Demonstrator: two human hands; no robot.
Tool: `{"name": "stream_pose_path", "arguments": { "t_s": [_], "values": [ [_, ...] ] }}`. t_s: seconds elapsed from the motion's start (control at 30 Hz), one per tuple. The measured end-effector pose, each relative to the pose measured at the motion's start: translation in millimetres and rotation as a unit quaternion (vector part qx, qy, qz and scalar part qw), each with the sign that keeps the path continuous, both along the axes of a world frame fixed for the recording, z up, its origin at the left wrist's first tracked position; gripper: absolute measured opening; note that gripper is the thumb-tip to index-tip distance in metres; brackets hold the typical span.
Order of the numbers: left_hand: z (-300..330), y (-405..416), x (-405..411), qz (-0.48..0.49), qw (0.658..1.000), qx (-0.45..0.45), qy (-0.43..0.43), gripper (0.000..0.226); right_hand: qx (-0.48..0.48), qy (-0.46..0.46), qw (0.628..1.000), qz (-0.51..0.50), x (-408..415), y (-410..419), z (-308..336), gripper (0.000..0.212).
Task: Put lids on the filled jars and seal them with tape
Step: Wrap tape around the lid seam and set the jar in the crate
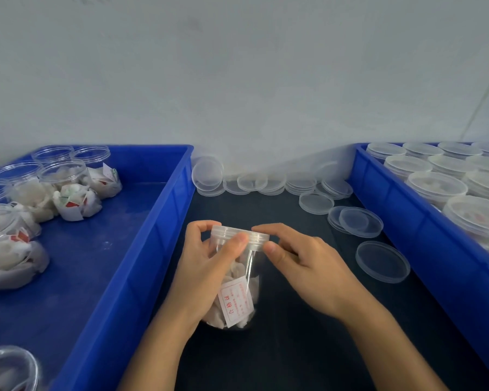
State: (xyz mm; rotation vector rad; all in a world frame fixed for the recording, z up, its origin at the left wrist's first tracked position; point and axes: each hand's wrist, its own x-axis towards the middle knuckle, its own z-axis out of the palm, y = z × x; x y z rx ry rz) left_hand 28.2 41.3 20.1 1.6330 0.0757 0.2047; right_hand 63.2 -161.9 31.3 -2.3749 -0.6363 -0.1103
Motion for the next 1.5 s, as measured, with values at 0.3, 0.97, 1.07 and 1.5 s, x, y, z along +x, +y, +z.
{"name": "stream_pose_path", "arguments": {
  "t_s": [0.3,0.97,1.07,1.5],
  "values": [
    [5,-7,-10,0.139,0.959,0.239,-0.059,0.091,-0.003,-0.046,0.998,-0.03,-12,10,7,0.032],
    [-8,4,-1,0.048,0.994,0.071,-0.064,0.069,0.052,0.005,0.998,0.019,-7,7,3,0.025],
    [-9,5,1,0.038,0.996,0.054,-0.061,0.063,0.073,0.018,0.997,0.021,-5,6,2,0.02],
    [-2,-1,-2,0.073,0.974,0.206,-0.057,0.095,-0.014,0.007,0.998,-0.056,-11,7,10,0.043]
  ]
}}
